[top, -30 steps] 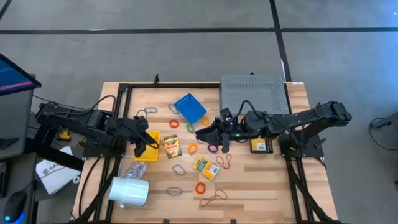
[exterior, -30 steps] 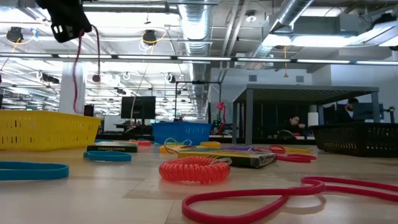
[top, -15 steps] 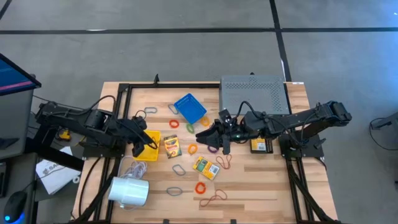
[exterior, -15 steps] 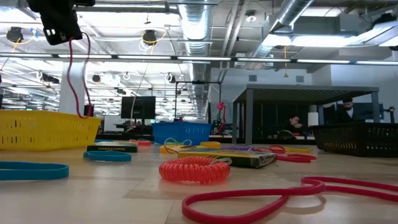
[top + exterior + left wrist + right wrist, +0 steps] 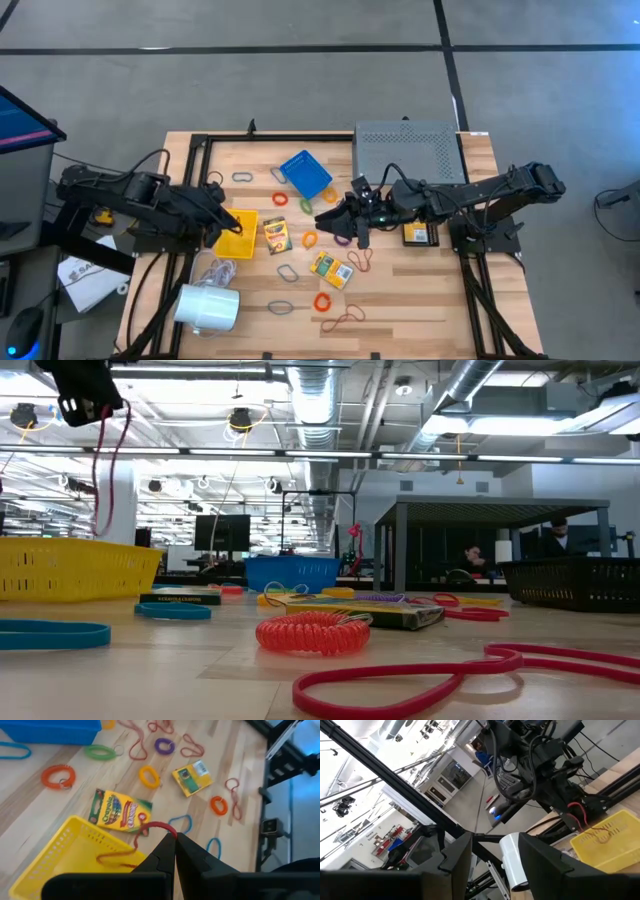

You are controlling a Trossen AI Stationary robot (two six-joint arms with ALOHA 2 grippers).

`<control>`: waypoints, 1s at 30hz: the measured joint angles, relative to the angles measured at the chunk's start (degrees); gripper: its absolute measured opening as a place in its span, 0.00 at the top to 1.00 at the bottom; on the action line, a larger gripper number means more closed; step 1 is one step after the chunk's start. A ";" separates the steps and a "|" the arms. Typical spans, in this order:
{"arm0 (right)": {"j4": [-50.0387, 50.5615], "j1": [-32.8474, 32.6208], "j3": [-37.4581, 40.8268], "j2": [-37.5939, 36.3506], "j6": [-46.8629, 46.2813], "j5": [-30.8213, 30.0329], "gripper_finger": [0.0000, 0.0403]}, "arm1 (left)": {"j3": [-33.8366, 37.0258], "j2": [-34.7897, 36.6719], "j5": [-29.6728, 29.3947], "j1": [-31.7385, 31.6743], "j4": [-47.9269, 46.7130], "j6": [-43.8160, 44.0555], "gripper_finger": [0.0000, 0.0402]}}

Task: Pick & Place Office Desk Supplies
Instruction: Put the red rubber band into the yellow bin

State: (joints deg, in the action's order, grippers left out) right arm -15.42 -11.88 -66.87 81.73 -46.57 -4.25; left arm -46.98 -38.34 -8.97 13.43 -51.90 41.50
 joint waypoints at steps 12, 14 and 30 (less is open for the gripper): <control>0.02 -0.09 0.00 0.01 -1.48 0.02 0.61 | 0.00 -3.59 -0.33 0.00 -10.96 0.98 1.00; 0.00 -0.09 0.00 0.01 -1.48 0.02 0.61 | 0.00 -4.04 -0.65 0.00 -11.36 0.98 1.00; -0.04 -0.09 0.00 0.01 -2.55 0.00 0.61 | 6.09 -7.97 -1.23 0.00 -10.95 2.36 1.00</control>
State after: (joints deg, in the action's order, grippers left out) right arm -15.46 -11.97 -66.87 81.73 -49.12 -4.25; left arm -40.89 -46.30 -10.20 13.43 -62.85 43.86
